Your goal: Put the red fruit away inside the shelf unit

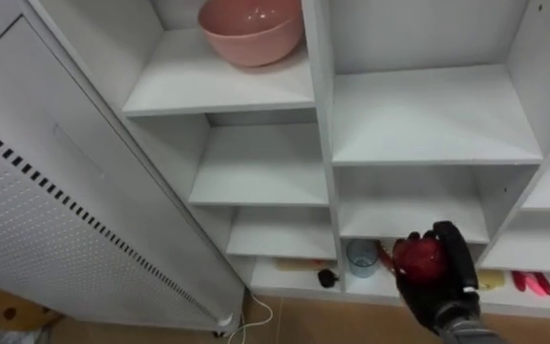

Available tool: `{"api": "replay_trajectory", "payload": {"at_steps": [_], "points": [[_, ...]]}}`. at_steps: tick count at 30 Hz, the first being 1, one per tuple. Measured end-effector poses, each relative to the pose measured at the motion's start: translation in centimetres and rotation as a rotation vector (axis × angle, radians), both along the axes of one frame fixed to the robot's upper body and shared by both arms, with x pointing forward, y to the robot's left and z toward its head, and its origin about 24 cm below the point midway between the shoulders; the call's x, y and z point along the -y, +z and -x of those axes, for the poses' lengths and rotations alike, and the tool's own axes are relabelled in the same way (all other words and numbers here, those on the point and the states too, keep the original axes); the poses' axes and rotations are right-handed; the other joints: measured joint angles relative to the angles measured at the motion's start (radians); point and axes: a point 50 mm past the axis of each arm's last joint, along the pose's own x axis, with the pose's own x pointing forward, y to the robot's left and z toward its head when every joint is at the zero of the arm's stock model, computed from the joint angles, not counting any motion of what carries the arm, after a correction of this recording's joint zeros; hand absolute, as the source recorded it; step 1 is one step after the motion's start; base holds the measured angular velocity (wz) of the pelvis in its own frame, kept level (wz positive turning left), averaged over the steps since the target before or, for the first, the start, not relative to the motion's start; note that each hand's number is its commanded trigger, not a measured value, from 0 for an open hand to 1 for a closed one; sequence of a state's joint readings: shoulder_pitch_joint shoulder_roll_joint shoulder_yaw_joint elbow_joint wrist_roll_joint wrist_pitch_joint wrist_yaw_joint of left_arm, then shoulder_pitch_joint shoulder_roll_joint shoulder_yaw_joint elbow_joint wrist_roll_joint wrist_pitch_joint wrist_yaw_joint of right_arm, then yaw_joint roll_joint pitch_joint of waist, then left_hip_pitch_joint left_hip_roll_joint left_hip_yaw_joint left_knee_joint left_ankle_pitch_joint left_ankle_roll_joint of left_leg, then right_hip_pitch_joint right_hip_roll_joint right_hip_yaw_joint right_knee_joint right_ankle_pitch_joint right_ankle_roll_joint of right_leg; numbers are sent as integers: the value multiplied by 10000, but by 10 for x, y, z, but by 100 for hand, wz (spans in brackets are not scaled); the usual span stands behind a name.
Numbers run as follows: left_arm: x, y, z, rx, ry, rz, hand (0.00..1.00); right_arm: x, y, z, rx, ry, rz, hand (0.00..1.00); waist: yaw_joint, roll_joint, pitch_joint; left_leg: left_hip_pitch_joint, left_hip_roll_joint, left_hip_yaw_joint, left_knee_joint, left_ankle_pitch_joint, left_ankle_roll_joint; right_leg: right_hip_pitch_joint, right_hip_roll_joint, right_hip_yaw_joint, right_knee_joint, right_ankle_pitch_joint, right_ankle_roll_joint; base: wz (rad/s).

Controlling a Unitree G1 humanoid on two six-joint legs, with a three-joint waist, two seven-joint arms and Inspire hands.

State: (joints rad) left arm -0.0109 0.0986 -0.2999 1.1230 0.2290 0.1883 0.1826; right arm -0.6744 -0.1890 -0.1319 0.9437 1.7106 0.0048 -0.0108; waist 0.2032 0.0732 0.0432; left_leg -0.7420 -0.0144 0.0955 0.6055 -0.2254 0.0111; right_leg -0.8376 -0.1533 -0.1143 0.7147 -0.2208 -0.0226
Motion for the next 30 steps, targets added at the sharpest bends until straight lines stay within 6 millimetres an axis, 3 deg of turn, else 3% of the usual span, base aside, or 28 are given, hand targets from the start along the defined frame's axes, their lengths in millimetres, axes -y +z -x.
{"api": "replay_trajectory", "payload": {"at_steps": [7, 8, 9, 20, 30], "points": [[1, 0, 1, -34, -131, 15, 0, 16, 22, -8, 682, -446, 207, 100, 182, 18, -8, -169, 16, -16, 128, -34, 47, -80, -52, -157, 33, 3, -5, 1], [2, -1, 1, -37, -201, 34, 0, 18, 24, -8, 714, -502, 289, 24, 273, 22, -11, -218, 12, -14, 154, -39, 52, -132, -67, -162, 65, 2, -3, 0], [2, -1, 1, -38, -203, 38, 0, 18, 25, -9, 743, -504, 342, 0, 286, 22, -11, -262, 6, -15, 178, -42, 56, -180, -91, -178, 109, -11, -14, 7], [3, 0, 1, -16, -210, 53, 0, 20, 58, -23, 1612, -643, 464, 0, 468, 34, -19, -1093, 17, -28, 868, -162, 93, -928, -222, -238, 698, -116, -94, 2], [3, -1, 2, -178, -428, 292, 0, 24, 60, -23, 1302, -811, 570, 0, 409, 25, -23, -1140, 26, -12, 994, -215, 137, -908, -266, -264, 734, -131, -79, 0]]}}
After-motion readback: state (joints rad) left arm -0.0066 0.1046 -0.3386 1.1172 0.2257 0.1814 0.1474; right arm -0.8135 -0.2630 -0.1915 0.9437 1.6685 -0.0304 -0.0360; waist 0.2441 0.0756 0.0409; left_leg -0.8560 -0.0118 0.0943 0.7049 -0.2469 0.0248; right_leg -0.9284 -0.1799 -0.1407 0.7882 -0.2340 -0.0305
